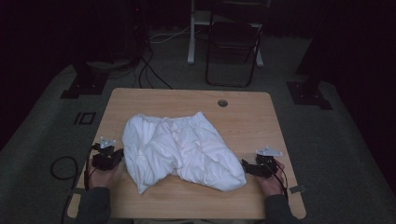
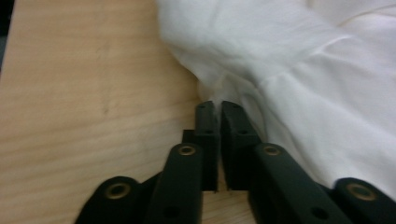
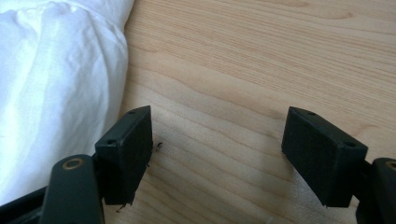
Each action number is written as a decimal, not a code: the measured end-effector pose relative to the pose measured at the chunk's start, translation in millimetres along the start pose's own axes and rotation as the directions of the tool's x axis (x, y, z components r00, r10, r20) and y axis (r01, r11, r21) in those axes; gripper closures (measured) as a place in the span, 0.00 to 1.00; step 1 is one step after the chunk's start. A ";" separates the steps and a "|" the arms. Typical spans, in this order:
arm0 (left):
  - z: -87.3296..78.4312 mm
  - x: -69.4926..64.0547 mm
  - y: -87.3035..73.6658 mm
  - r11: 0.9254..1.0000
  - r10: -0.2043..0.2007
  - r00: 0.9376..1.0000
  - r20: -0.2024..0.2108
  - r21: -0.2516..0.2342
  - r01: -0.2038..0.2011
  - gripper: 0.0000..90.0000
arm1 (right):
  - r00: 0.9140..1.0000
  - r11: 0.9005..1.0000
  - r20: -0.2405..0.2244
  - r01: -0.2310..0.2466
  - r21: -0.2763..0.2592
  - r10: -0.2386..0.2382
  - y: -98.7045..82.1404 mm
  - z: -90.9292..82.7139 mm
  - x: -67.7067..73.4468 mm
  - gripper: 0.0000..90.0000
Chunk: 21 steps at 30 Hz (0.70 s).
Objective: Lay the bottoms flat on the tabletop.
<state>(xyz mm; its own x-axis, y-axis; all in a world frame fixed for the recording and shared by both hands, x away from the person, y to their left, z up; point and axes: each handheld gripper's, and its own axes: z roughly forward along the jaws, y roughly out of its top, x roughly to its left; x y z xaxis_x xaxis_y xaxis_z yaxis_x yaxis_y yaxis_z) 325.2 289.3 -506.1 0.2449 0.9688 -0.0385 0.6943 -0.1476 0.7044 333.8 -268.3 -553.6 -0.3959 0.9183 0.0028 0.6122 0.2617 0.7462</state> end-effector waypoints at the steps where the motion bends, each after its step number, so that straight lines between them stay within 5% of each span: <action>1: 0.0 0.0 0.0 1.000 0.000 1.000 0.000 0.000 0.000 0.90 | 1.000 1.000 0.000 0.000 0.000 0.000 0.0 0.0 0.0 0.27; 3: -4.5 6.3 -1.7 0.999 -0.040 0.999 -0.005 -0.021 0.040 0.81 | 1.000 1.000 0.000 0.000 0.000 0.000 0.0 0.0 0.1 0.27; 8: -18.2 9.0 0.4 0.997 -0.050 0.999 -0.021 -0.054 0.049 0.70 | 1.000 1.000 0.000 0.001 0.000 -0.001 -0.4 -0.6 0.4 0.28; 13: -33.5 1.6 2.9 0.996 -0.017 1.000 -0.012 -0.084 0.016 0.63 | 1.000 1.000 0.004 0.003 -0.001 -0.003 -0.7 -7.1 3.7 0.48; 21: -52.9 -31.2 -0.5 0.990 0.065 0.997 0.051 -0.130 -0.058 0.60 | 0.999 0.997 -0.049 -0.006 -0.077 0.002 8.8 -31.4 13.0 0.48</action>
<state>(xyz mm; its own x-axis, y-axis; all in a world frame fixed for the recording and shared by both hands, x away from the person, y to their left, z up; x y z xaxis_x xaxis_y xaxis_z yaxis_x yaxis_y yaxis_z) 281.4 269.7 -467.8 0.3235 0.9458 -0.0284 0.5851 -0.1764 0.7915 312.5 -263.4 -526.1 -0.4279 0.9031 0.0369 0.5597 0.2327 0.7954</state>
